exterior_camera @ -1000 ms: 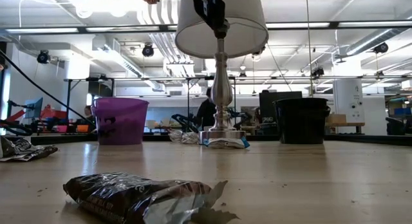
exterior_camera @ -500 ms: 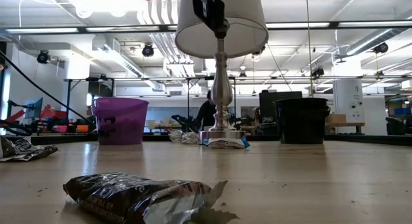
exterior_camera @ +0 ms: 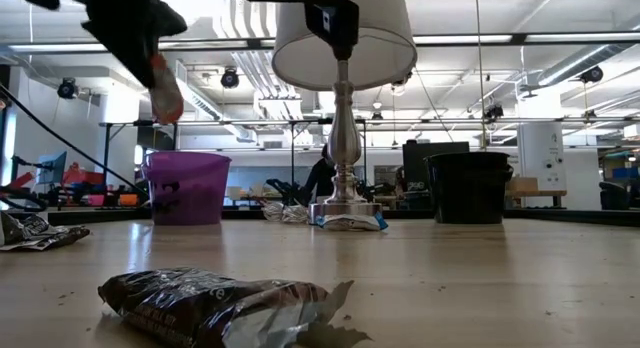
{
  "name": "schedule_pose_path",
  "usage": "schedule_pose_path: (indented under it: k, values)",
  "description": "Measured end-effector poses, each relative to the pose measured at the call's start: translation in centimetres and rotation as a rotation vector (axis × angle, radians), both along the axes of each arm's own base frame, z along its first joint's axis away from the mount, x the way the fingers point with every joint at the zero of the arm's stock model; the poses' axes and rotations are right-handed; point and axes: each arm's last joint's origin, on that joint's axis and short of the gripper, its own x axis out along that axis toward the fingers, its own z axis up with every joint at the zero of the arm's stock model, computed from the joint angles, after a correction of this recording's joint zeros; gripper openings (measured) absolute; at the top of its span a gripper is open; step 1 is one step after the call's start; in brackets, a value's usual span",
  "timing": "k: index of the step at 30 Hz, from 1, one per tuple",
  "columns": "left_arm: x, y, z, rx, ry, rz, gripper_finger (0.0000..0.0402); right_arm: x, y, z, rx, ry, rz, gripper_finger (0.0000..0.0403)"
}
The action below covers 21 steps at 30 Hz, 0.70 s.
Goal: Sort candy
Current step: Put the orange chocolate into the purple bucket
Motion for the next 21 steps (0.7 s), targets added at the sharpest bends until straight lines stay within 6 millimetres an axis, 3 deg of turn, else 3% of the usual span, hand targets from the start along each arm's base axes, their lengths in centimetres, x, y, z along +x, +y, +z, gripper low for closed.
schedule_pose_path:
  k: [9,21]
  values:
    - [-1.0,6.2,0.7,0.077,0.095,0.052,0.0008,-0.2,0.0,-0.3,0.033,0.058,-0.043,0.0129]
    - [-4.1,14.4,1.7,0.061,0.124,0.182,0.0008,-0.3,-0.1,-0.3,0.029,0.061,-0.051,0.0127]
